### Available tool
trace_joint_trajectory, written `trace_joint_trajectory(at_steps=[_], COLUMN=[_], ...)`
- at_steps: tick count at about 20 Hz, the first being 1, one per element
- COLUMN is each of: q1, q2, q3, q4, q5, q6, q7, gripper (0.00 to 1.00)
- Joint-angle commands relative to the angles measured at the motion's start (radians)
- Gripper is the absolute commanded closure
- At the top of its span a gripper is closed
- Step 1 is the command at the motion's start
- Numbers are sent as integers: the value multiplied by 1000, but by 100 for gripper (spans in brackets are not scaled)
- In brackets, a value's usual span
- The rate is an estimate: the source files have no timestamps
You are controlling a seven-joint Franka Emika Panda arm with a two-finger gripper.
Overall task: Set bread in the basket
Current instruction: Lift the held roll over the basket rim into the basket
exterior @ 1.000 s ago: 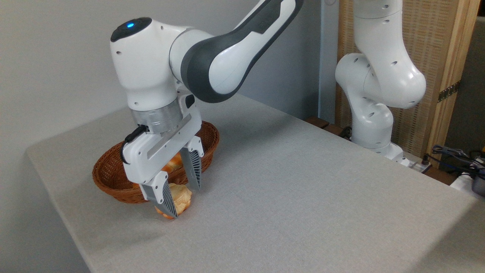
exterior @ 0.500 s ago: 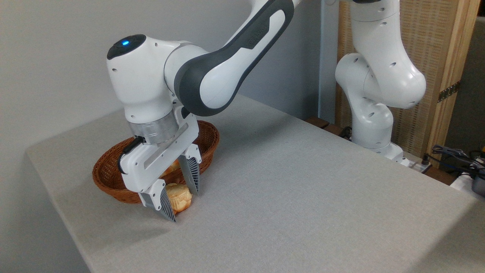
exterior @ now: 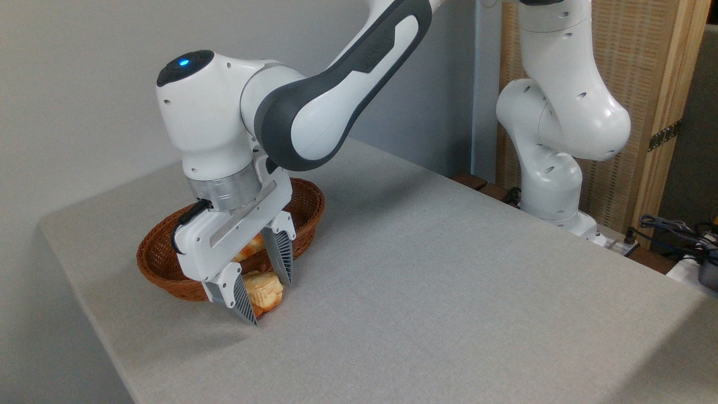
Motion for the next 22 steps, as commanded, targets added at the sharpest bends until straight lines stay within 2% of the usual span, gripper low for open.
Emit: trace_joint_trajectory(at_steps=[1, 22], q1=[3, 6], q2=[7, -21], q3=[-2, 10], q4=[4, 5], q5=[2, 1], q6=[15, -23], q7=[18, 21], gripper=[69, 68])
